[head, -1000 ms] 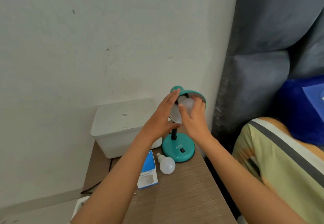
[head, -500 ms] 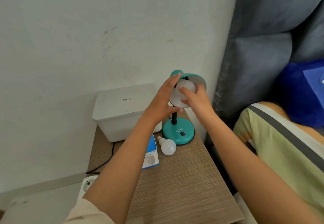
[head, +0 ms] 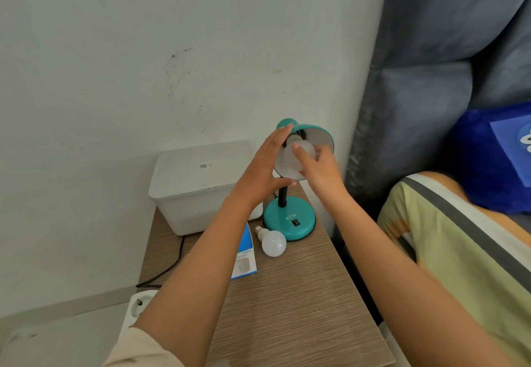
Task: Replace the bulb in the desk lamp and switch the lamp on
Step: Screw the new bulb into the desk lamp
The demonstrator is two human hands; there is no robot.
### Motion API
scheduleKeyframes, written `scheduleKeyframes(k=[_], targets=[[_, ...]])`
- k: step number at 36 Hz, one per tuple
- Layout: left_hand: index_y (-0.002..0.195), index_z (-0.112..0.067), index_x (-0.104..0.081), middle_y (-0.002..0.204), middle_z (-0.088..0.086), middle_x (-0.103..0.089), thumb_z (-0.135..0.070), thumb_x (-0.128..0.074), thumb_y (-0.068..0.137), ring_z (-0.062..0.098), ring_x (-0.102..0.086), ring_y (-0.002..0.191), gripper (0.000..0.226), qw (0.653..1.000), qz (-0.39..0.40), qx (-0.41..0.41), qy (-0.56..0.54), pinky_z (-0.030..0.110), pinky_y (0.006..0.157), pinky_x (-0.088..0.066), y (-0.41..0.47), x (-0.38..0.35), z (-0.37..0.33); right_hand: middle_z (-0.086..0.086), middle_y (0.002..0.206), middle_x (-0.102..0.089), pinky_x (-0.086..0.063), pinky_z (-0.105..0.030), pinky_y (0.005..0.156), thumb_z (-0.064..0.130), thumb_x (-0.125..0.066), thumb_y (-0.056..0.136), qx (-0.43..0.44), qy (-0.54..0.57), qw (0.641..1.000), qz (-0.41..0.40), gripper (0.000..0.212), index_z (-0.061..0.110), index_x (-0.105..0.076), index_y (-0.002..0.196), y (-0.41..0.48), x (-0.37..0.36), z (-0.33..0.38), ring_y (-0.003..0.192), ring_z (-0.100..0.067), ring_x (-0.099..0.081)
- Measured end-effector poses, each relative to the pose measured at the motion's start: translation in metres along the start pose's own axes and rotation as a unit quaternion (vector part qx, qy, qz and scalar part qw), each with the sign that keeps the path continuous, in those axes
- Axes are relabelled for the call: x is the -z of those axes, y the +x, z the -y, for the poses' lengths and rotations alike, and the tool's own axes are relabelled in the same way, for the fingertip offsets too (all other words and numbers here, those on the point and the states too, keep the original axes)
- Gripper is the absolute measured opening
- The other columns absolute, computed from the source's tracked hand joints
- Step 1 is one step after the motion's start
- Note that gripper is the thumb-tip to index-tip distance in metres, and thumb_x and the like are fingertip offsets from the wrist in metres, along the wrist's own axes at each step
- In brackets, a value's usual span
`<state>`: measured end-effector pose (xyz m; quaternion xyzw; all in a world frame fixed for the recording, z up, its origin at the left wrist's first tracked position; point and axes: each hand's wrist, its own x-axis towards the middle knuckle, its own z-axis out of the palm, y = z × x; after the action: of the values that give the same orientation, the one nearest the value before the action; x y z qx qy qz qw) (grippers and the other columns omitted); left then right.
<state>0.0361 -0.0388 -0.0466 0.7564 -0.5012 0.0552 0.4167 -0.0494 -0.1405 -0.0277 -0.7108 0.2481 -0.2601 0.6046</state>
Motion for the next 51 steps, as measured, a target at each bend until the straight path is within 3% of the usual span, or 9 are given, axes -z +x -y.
scheduleKeyframes(k=[7,12,17,27,35,39,43,48,51], targets=[[0.142,-0.035,-0.013,0.155,0.0,-0.022,-0.012,-0.082,0.068,0.011,-0.022,0.141,0.103,1.0,-0.006,0.004,-0.008,0.015,0.112,-0.018,-0.001,0.0,0.0,-0.007,0.12,-0.054,-0.055,-0.026,0.081,0.036,-0.061,0.085,-0.055,0.129,0.989,0.034,0.051,0.01,-0.043,0.125,0.001,-0.004,0.0,0.104,-0.019,-0.06],[0.14,-0.038,-0.012,0.154,-0.002,-0.022,-0.012,-0.082,0.068,0.004,-0.021,0.137,0.104,1.0,-0.01,0.0,-0.004,0.002,0.105,-0.015,-0.001,0.0,0.003,-0.009,0.117,-0.059,-0.054,-0.038,0.091,0.047,-0.056,0.085,-0.077,0.117,0.99,0.031,0.056,0.008,-0.048,0.125,0.004,-0.004,-0.002,0.091,-0.015,-0.065],[0.139,-0.04,-0.012,0.153,-0.003,-0.023,-0.01,-0.083,0.067,-0.001,-0.02,0.134,0.105,1.0,-0.008,0.0,-0.009,0.001,0.104,-0.015,0.0,-0.001,0.004,-0.005,0.131,-0.048,-0.046,-0.038,0.1,0.033,-0.071,0.076,0.035,0.024,0.999,-0.033,0.073,0.014,-0.033,0.135,0.001,-0.005,-0.003,0.117,-0.019,-0.051],[0.14,-0.031,-0.016,0.145,-0.01,-0.023,-0.004,-0.076,0.073,-0.003,-0.023,0.131,0.094,0.999,-0.02,-0.012,-0.029,0.001,0.104,-0.018,-0.003,-0.003,0.003,-0.011,0.134,-0.039,-0.044,-0.03,0.089,0.03,-0.057,0.089,0.226,-0.231,0.944,-0.069,0.055,0.01,-0.036,0.136,-0.013,-0.01,0.001,0.111,-0.023,-0.05],[0.14,-0.034,-0.015,0.145,-0.013,-0.022,-0.009,-0.082,0.067,-0.008,-0.02,0.13,0.102,1.0,-0.013,-0.011,-0.017,-0.001,0.101,-0.016,-0.005,0.002,0.007,0.002,0.109,-0.057,-0.052,-0.043,0.092,0.042,-0.054,0.087,0.047,0.02,0.998,-0.039,0.052,0.019,-0.041,0.132,-0.007,-0.005,0.002,0.095,-0.016,-0.062],[0.139,-0.036,-0.014,0.146,-0.013,-0.021,-0.009,-0.082,0.067,-0.005,-0.02,0.132,0.103,1.0,-0.011,-0.01,-0.015,0.0,0.103,-0.015,-0.004,0.001,0.007,-0.003,0.12,-0.057,-0.051,-0.042,0.094,0.038,-0.07,0.075,0.037,-0.014,0.999,-0.024,0.063,0.017,-0.045,0.128,-0.004,-0.001,-0.001,0.108,-0.018,-0.058],[0.14,-0.034,-0.015,0.145,-0.013,-0.022,-0.009,-0.082,0.066,-0.003,-0.022,0.132,0.103,1.0,-0.011,-0.015,-0.016,0.001,0.104,-0.016,-0.003,0.001,0.006,-0.004,0.109,-0.065,-0.056,-0.033,0.085,0.044,-0.061,0.082,-0.013,0.038,0.999,0.003,0.044,0.013,-0.055,0.113,0.0,0.002,0.002,0.084,-0.01,-0.068],[0.14,-0.035,-0.015,0.146,-0.012,-0.023,-0.009,-0.083,0.066,-0.003,-0.021,0.133,0.103,1.0,-0.013,-0.011,-0.022,0.003,0.105,-0.016,-0.003,0.0,0.008,-0.004,0.122,-0.053,-0.051,-0.035,0.092,0.039,-0.067,0.079,0.061,-0.044,0.997,-0.027,0.06,0.013,-0.041,0.127,-0.002,-0.005,0.0,0.106,-0.016,-0.058],[0.14,-0.035,-0.015,0.148,-0.011,-0.023,-0.012,-0.082,0.067,0.001,-0.022,0.135,0.102,1.0,-0.016,-0.011,-0.02,0.005,0.107,-0.016,-0.004,0.0,0.009,-0.009,0.111,-0.064,-0.055,-0.038,0.088,0.047,-0.06,0.082,-0.037,0.054,0.998,0.026,0.05,0.011,-0.05,0.116,-0.001,-0.004,0.001,0.09,-0.018,-0.069]])
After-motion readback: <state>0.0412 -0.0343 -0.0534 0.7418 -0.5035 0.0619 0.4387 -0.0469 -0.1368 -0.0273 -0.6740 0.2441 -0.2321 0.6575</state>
